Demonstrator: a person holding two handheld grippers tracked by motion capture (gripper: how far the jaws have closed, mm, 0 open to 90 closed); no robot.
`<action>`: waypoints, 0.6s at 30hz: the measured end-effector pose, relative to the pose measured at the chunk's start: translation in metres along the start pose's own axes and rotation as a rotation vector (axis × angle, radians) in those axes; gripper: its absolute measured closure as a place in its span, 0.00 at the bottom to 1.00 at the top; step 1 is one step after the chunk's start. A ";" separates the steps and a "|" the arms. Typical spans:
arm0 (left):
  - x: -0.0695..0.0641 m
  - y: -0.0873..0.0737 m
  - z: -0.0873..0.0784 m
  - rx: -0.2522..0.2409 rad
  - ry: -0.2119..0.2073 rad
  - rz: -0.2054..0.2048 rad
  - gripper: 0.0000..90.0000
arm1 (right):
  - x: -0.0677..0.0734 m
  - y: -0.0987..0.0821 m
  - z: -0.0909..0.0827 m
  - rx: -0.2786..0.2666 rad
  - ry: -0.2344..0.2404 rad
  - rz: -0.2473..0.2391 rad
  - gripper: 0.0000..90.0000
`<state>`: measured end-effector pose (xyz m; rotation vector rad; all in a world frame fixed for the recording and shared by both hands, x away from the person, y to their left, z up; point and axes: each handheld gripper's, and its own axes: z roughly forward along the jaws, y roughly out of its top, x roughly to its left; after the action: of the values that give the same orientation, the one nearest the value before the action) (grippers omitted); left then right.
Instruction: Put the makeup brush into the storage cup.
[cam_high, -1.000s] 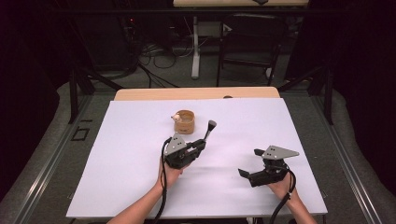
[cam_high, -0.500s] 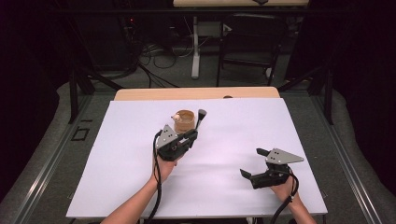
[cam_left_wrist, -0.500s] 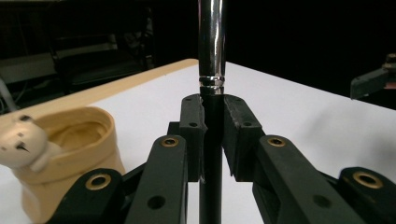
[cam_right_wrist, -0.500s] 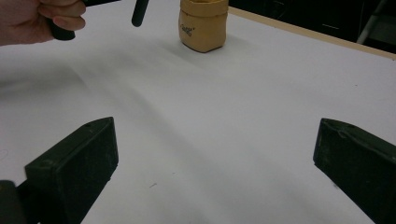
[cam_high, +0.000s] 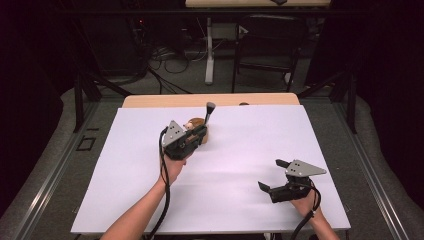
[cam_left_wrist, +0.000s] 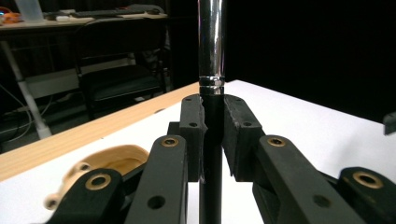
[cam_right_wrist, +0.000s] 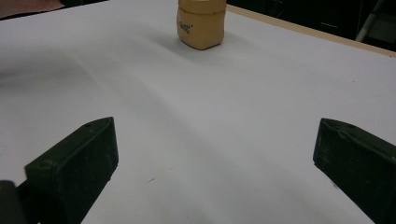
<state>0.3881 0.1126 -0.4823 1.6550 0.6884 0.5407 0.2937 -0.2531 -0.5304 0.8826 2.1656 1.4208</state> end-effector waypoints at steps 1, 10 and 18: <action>0.001 0.001 0.000 -0.001 0.006 0.000 0.88 | 0.000 0.000 0.000 0.002 -0.002 0.001 0.00; 0.013 0.007 0.004 0.001 0.038 -0.004 0.88 | 0.000 -0.001 0.001 0.012 0.004 -0.005 0.00; 0.019 0.013 0.009 0.009 0.060 0.005 0.88 | -0.001 -0.001 0.000 0.008 -0.005 0.001 0.00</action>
<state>0.4090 0.1180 -0.4719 1.6546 0.7312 0.5941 0.2940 -0.2544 -0.5309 0.8892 2.1694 1.4097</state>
